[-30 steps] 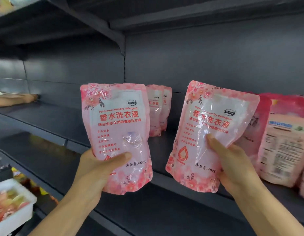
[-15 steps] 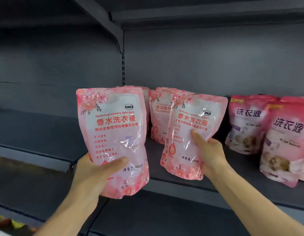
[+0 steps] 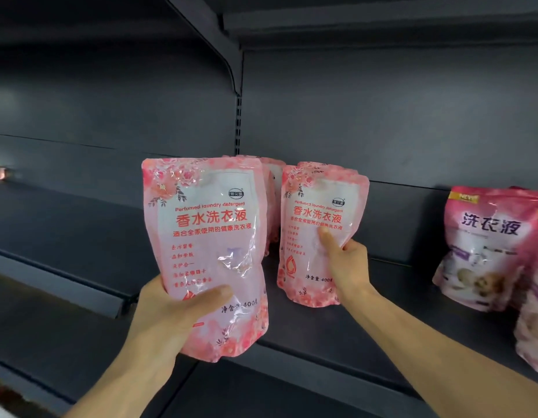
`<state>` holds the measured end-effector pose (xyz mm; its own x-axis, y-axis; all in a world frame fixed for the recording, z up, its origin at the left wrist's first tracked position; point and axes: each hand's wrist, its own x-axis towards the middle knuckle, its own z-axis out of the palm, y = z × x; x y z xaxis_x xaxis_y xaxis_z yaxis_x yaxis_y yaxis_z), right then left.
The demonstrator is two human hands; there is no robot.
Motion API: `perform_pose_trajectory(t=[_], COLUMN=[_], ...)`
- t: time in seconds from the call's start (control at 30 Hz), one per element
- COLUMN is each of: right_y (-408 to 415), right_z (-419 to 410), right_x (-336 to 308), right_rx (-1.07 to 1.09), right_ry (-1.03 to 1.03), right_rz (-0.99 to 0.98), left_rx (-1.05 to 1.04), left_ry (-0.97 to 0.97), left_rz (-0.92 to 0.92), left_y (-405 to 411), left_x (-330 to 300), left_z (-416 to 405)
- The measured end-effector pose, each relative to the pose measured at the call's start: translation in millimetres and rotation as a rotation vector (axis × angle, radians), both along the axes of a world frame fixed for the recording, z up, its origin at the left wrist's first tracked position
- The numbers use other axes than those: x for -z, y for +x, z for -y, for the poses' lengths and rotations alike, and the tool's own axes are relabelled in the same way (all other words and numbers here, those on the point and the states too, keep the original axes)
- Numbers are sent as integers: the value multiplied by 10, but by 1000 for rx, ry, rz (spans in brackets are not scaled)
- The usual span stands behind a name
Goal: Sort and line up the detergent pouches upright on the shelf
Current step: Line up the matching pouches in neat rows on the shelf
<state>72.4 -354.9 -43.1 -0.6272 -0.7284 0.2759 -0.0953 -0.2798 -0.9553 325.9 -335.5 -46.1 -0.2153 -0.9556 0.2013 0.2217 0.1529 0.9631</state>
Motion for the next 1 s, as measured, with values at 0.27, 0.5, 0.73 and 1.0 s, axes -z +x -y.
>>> perform_pose_trajectory(t=[0.27,0.5,0.73,1.0], right_y=[-46,-19,39,133], right_z=[159,148,107,-532], right_x=[93,78,69,-112], right_rx=[37,65,100,349], right_ry=[-14,6,64,-94], right_rz=[-133,-200,-217,-320], left_rx=[48,152,258,363], left_ry=[-20,-20,-49,-79], left_rz=[16,26,21,56], left_y=[-26,-78,-228,-423], left_x=[-6,-13,5,6], left_z=[222,354,345,408])
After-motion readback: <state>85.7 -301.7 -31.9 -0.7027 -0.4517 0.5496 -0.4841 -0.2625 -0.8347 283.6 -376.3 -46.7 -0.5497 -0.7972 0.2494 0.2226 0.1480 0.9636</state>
